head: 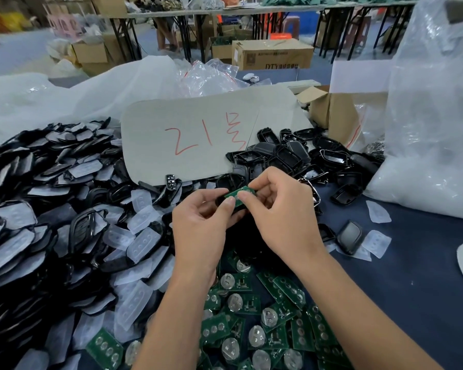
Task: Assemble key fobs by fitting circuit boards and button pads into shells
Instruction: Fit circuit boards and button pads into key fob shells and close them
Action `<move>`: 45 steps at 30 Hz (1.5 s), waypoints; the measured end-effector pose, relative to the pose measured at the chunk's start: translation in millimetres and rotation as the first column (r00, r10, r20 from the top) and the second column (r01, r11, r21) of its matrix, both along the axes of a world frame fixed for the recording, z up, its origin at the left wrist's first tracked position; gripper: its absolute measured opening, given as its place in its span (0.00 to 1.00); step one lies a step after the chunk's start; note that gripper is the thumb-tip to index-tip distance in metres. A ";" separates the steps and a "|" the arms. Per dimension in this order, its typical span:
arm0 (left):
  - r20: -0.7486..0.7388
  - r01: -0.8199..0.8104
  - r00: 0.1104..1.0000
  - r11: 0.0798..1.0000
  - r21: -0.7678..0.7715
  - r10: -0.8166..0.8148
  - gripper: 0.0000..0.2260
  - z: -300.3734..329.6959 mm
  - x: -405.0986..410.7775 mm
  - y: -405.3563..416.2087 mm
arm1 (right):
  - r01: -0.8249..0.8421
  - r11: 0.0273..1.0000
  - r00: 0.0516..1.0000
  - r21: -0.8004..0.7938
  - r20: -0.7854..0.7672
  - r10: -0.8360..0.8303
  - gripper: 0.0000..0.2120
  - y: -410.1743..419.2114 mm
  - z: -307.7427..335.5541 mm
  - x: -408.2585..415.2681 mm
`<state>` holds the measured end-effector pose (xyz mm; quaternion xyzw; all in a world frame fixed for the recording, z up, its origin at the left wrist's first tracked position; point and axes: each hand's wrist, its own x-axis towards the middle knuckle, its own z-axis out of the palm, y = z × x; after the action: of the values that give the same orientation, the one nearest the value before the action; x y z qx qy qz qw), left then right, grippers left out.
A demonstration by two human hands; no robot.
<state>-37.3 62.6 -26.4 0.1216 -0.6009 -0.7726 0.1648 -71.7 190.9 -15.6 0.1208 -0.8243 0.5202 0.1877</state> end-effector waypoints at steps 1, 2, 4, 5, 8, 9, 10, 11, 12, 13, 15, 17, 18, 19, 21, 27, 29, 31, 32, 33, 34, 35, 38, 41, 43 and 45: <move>-0.002 -0.003 1.000 1.000 -0.006 0.002 0.06 0.1 -0.3 0.0 | 0.004 1.000 1.000 0.001 0.002 -0.004 0.08 -0.5 -0.1 0.1; -0.004 -0.006 1.000 1.000 -0.010 0.006 0.06 0.2 -0.3 0.0 | 0.005 1.000 1.000 0.003 0.007 -0.005 0.08 -0.9 -0.2 0.4; -0.004 -0.018 1.000 1.000 -0.014 0.018 0.06 0.6 0.2 0.0 | -0.009 1.000 1.000 0.013 0.017 0.008 0.08 -1.2 0.9 0.8; -0.004 -0.027 1.000 1.000 -0.011 0.027 0.06 0.9 0.5 -0.2 | -0.024 0.999 0.999 0.022 0.022 0.023 0.08 -0.9 1.8 0.3; -0.004 -0.041 0.999 0.999 0.005 0.041 0.07 1.8 1.2 -0.6 | -0.072 0.996 0.997 0.056 0.041 0.070 0.10 3.6 4.3 -2.4; -0.003 -0.039 0.999 0.999 0.004 0.039 0.07 2.5 1.4 -0.2 | -0.077 0.995 0.996 0.068 0.041 0.075 0.10 5.0 4.8 -3.0; -0.003 -0.035 0.999 0.999 0.001 0.035 0.07 3.0 1.6 -0.1 | -0.075 0.994 0.997 0.082 0.035 0.072 0.10 5.8 5.2 -3.4; -0.004 -0.032 0.999 0.999 -0.001 0.032 0.07 3.1 1.6 -0.1 | -0.069 0.993 0.997 0.093 0.025 0.067 0.11 6.0 5.2 -3.4; -0.005 -0.032 0.999 0.999 0.000 0.032 0.07 3.2 1.8 -0.3 | -0.064 0.993 0.998 0.100 0.018 0.062 0.11 5.7 5.2 -3.0; -0.006 -0.034 0.999 0.999 0.003 0.034 0.07 3.3 1.8 -0.6 | -0.064 0.992 0.998 0.104 0.016 0.063 0.11 5.4 5.3 -2.5; -0.006 -0.035 0.999 0.999 0.006 0.035 0.07 3.8 1.6 -1.5 | -0.083 0.991 0.996 0.104 0.040 0.079 0.12 5.9 6.3 -3.0; -0.006 -0.031 1.000 1.000 0.002 0.031 0.07 4.5 1.7 -1.9 | -0.102 0.991 0.992 0.086 0.085 0.094 0.13 9.0 8.0 -5.1; -0.006 -0.025 1.000 1.000 0.000 0.025 0.06 5.0 2.0 -1.8 | -0.092 0.993 0.992 0.077 0.094 0.085 0.14 10.9 8.4 -6.0; -0.004 -0.016 1.000 1.000 0.000 0.016 0.05 5.5 2.0 -1.9 | -0.071 0.995 0.994 0.071 0.090 0.065 0.14 12.3 8.4 -6.9; 0.007 0.000 1.000 1.000 -0.002 0.000 0.03 6.3 2.5 -2.0 | -0.037 0.996 0.997 0.080 0.069 0.031 0.14 13.3 7.0 -6.6; 0.022 0.005 1.000 1.000 0.023 -0.006 0.04 10.0 3.2 -4.7 | -0.126 0.990 0.986 0.069 0.115 0.117 0.08 15.4 5.9 -8.1; 0.021 0.015 1.000 0.998 0.061 -0.017 0.04 10.3 2.8 -6.0 | -0.197 0.980 0.962 -0.017 0.191 0.196 0.07 18.0 5.7 -9.3; 0.025 0.046 0.999 0.996 0.076 -0.048 0.04 10.8 3.1 -7.2 | -0.241 0.955 0.926 -0.173 0.254 0.280 0.05 18.9 4.5 -8.7; 0.024 0.064 0.998 0.995 0.074 -0.066 0.04 11.1 3.4 -7.4 | -0.256 0.937 0.910 -0.239 0.266 0.316 0.04 18.8 3.8 -8.2; 0.022 0.080 0.996 0.994 0.074 -0.082 0.05 11.3 3.9 -7.6 | -0.269 0.920 0.898 -0.286 0.270 0.346 0.03 18.1 3.0 -8.1; 0.017 0.092 0.995 0.993 0.077 -0.094 0.05 11.4 4.3 -7.9 | -0.281 0.905 0.889 -0.318 0.269 0.371 0.03 17.7 2.7 -7.9; 0.012 0.101 0.995 0.991 0.084 -0.102 0.06 11.6 4.6 -8.3 | -0.289 0.893 0.881 -0.345 0.268 0.389 0.03 17.0 2.5 -8.1; 0.003 0.122 0.992 0.986 0.112 -0.123 0.07 11.8 5.2 -9.4 | -0.277 0.869 0.870 -0.410 0.278 0.408 0.04 17.1 2.2 -8.8; -0.007 0.120 0.993 0.986 0.114 -0.120 0.07 11.7 4.6 -8.4 | -0.249 0.858 0.867 -0.450 0.290 0.404 0.07 16.4 2.6 -8.4; -0.010 0.101 0.995 0.989 0.106 -0.100 0.07 11.4 4.4 -7.5 | -0.227 0.879 0.898 -0.419 0.259 0.355 0.08 14.7 3.6 -7.4; -0.010 0.073 0.997 0.993 0.097 -0.073 0.07 10.6 4.5 -6.6 | -0.184 0.940 0.954 -0.287 0.179 0.242 0.10 13.1 3.5 -5.8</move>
<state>-32.7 56.1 -15.8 0.1051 -0.5661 -0.8068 0.1321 -77.5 204.0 -12.0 0.1272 -0.7438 0.6539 0.0558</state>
